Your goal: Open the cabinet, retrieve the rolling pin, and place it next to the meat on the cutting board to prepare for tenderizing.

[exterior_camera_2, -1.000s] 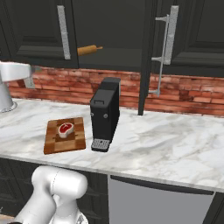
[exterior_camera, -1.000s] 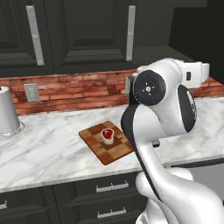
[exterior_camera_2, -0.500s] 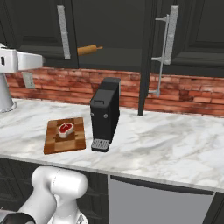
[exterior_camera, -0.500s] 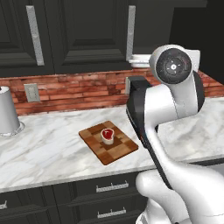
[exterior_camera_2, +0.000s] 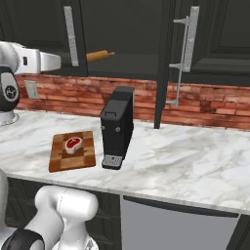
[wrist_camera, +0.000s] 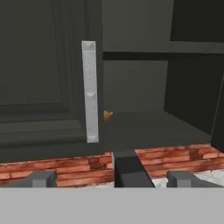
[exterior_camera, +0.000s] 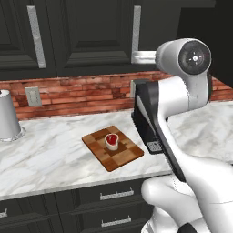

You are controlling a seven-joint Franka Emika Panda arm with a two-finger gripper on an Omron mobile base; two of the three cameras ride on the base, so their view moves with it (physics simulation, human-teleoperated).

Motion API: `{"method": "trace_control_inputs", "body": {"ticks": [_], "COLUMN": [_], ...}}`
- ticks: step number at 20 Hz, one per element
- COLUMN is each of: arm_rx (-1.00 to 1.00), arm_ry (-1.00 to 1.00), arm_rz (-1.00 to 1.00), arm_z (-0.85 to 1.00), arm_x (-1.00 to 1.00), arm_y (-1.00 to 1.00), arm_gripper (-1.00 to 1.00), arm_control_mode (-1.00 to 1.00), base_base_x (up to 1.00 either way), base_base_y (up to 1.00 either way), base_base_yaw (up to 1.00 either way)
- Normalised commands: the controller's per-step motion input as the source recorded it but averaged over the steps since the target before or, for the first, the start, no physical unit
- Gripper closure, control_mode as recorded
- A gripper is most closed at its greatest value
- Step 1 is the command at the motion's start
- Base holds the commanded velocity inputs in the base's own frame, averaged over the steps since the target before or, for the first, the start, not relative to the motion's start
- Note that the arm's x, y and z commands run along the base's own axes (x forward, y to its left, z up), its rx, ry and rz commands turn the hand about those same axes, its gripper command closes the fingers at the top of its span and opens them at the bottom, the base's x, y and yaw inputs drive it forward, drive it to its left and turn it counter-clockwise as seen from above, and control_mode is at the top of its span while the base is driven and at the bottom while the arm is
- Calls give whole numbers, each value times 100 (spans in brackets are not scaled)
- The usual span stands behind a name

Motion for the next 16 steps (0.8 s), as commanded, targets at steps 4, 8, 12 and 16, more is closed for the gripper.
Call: {"method": "trace_control_inputs", "body": {"ticks": [4,8,12,16], "arm_rx": [0,0,0,0], "arm_ry": [0,0,0,0], "arm_rz": [5,1,1,2], "arm_z": [0,3,4,14], "arm_x": [70,78,65,58], "arm_y": [11,0,0,0], "arm_gripper": [-100,-100,-100,-100], "arm_control_mode": [-100,-100,-100,-100], "base_base_x": [0,0,0,0], "base_base_y": [0,0,0,0], "base_base_yaw": [0,0,0,0]}}
